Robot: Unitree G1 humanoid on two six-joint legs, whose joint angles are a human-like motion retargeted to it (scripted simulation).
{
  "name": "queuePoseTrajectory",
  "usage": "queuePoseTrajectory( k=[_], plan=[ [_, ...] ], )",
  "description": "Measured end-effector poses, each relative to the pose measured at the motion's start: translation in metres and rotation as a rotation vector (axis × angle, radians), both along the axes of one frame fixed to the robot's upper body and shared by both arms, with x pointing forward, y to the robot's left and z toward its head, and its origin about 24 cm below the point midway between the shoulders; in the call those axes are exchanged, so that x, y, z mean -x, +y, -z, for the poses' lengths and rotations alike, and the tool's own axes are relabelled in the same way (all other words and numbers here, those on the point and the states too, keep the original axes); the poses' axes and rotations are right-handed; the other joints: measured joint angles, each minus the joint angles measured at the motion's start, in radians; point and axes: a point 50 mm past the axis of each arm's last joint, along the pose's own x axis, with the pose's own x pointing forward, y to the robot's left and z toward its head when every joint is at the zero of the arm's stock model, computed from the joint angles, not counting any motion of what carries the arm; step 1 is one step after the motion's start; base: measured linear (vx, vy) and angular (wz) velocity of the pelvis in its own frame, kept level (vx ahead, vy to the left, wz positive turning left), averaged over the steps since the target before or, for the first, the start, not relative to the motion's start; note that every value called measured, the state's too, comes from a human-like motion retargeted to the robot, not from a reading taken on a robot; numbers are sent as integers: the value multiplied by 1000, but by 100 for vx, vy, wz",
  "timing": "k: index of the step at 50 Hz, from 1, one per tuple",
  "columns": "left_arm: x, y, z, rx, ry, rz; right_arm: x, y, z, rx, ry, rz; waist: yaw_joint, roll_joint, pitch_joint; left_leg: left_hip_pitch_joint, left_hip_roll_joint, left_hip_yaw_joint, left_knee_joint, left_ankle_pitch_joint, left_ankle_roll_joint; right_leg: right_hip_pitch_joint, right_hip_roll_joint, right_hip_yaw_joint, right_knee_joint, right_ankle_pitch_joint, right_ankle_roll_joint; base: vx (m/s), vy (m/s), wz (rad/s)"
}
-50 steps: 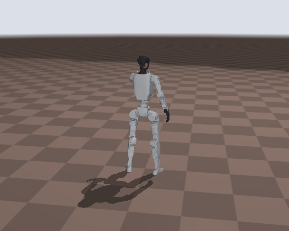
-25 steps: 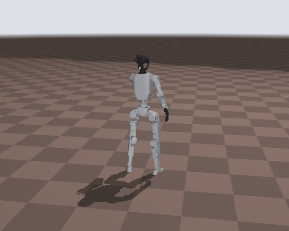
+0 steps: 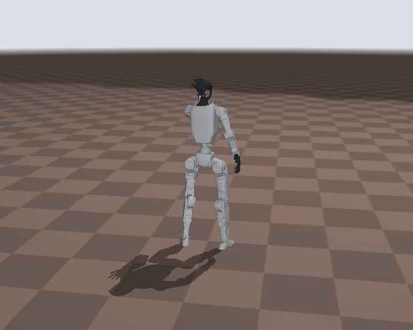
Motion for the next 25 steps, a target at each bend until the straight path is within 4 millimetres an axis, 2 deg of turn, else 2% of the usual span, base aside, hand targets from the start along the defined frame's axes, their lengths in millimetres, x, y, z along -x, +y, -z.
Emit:
queuePoseTrajectory(
  k=[2, 5, 8, 12, 13, 15, 17, 19, 23, 25],
  plan=[
    [10, -1, 2, -11, -57, -4, 1, 1, 0, -6, 11, -25, 1, -1, 0, 1, 0, 1, 1, -1, 1, 0, 0, 2, 1, 0, 0, 0, 0, 0],
    [-7, 8, 3, 44, 58, -80, 3, 0, 1, 1, 12, -9, 4, -3, -1, 5, -3, -1, 3, -3, 3, 5, -5, 0, 4, -4, 0, 0, 0, 0],
    [-57, 25, 8, 145, 347, -233, 5, -4, 2, 22, 3, 39, 6, 0, 0, 10, -7, -11, 5, -5, 6, 13, -11, -7, 10, -10, 0, 0, 0, 0],
    [-128, 49, 34, 236, 785, -440, 7, -7, 2, 65, -7, 72, 9, 4, 0, 12, -9, -19, 7, -6, 7, 20, -15, -15, 14, -15, 0, 0, 0, 0],
    [-140, 53, 40, 251, 876, -457, 6, -8, 2, 76, -11, 78, 9, 5, 1, 12, -9, -20, 7, -5, 7, 20, -16, -17, 15, -16, 0, 0, 0, 0],
    [-153, 56, 51, 273, 985, -431, 5, -8, 2, 88, -20, 85, 8, 5, 1, 12, -8, -20, 6, -5, 6, 19, -15, -17, 14, -16, 0, 0, 0, 0],
    [-147, 51, 47, 279, 945, -354, 2, -7, 1, 87, -33, 88, 5, 4, 4, 10, -6, -16, 5, -3, 3, 15, -12, -14, 13, -13, 0, 0, 0, 0],
    [-124, 40, 32, 251, 779, -276, -1, -7, 0, 75, -45, 89, 3, 1, 10, 7, -3, -11, 3, -2, 1, 9, -7, -9, 12, -10, 0, 0, 0, 0],
    [-44, 12, -2, 144, 301, -131, -3, -5, -2, 40, -48, 87, 4, -7, 15, 1, 3, 4, -1, 1, 0, -5, 4, 6, 6, 0, 0, -1, -2, -16],
    [-1, 1, -8, 88, 69, -39, -3, -2, -2, 27, -36, 49, 5, -9, 14, -1, 7, 14, -3, 3, -1, -13, 11, 14, 3, 4, 0, -1, -3, -24]
  ],
)
